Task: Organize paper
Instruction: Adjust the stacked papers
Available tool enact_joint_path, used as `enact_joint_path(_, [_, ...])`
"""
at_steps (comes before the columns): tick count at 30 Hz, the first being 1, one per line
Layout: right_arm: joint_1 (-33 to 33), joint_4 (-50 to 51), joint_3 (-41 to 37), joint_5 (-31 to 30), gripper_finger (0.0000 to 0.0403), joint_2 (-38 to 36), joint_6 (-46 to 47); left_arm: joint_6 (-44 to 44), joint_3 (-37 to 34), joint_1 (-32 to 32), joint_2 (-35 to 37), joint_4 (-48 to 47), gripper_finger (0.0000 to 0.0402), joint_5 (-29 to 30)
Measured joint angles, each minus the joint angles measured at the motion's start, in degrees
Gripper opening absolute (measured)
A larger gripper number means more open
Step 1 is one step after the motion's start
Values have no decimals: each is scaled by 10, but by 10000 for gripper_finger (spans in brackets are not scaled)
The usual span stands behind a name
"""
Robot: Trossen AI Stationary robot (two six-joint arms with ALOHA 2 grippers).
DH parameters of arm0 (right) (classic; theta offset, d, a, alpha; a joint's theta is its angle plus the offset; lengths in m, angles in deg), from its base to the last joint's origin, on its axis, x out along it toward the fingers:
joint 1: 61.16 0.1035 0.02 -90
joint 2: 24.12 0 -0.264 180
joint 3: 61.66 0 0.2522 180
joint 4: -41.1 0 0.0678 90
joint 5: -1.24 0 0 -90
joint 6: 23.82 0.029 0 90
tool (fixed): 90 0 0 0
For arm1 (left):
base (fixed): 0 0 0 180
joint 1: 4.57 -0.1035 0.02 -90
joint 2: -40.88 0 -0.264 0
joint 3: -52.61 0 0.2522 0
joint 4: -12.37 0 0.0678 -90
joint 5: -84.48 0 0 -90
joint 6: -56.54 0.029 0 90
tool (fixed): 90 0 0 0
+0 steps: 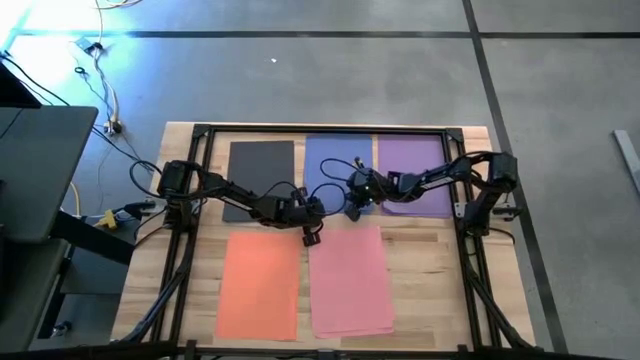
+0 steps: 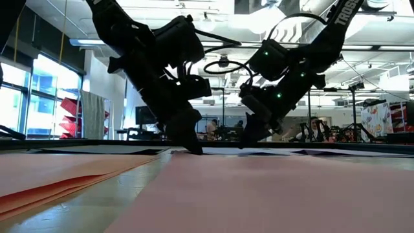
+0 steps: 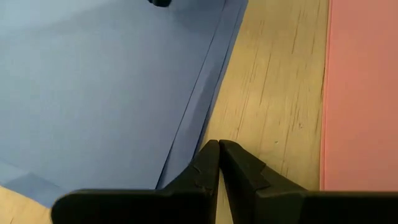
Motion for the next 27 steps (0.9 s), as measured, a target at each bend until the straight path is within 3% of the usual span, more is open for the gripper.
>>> enact_joint_path(8, [-2,-34,0,-96,0,4,25,0,-1,0,-1,5,0,-2])
enact_joint_path(16, [-2,-36,3,-61,0,43,20,-5,-1,0,-1,7,0,-3])
enact_joint_path(27, [18,-32,1,-36,0,32,-39,-5,-1,0,-1,9,0,-3])
